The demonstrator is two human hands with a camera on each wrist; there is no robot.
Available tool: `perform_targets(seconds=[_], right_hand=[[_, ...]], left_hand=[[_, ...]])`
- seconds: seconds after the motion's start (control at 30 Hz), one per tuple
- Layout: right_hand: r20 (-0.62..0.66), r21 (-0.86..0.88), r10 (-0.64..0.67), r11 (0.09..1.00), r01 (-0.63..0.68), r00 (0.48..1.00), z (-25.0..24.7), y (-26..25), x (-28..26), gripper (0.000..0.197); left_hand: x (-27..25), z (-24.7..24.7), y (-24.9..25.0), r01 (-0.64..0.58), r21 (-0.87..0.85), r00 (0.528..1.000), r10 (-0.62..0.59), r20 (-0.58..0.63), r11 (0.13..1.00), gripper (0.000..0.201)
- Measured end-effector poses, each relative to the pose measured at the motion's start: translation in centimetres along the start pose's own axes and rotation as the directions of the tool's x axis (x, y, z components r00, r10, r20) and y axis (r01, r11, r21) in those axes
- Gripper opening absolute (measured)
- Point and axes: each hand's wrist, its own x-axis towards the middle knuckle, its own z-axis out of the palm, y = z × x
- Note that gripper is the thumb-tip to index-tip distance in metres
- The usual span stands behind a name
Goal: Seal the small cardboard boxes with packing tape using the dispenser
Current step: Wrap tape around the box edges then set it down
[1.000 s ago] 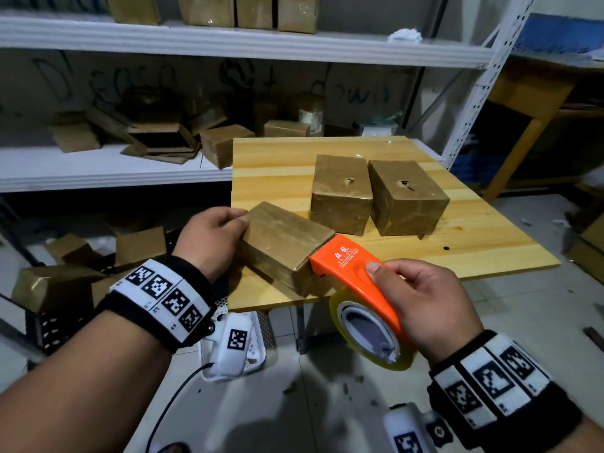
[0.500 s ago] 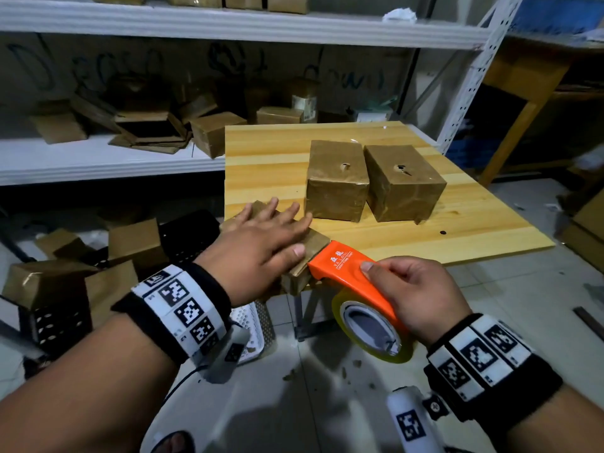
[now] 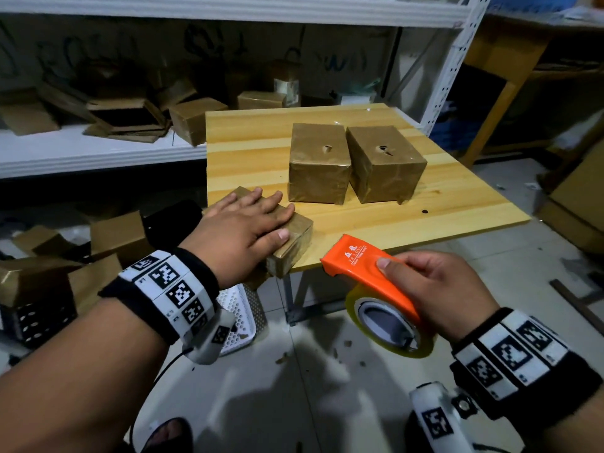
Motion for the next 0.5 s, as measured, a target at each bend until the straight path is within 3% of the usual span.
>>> perform_targets(seconds=[0.2, 0.37, 0.5], right_hand=[[0.038, -0.036, 0.037, 0.999, -0.036, 0.999, -0.1, 0.4, -0.2, 0.026], [0.231, 0.057, 0.198, 0.975, -0.216, 0.953, 0.9, 1.1, 0.5, 0.044], [0.279, 0.076, 0.224, 0.964, -0.254, 0.934, 0.9, 1.4, 1.1, 0.049]], left_hand=[[0.1, 0.1, 0.0, 0.003, -0.011, 1.000, -0.003, -0.010, 1.000, 0.078], [0.1, 0.5, -0.1, -0.024, -0.027, 0.999, 0.023, -0.025, 0.999, 0.065], [0.2, 0.7, -0.4, -0.032, -0.017, 0.999, 0.032, -0.035, 0.999, 0.067]])
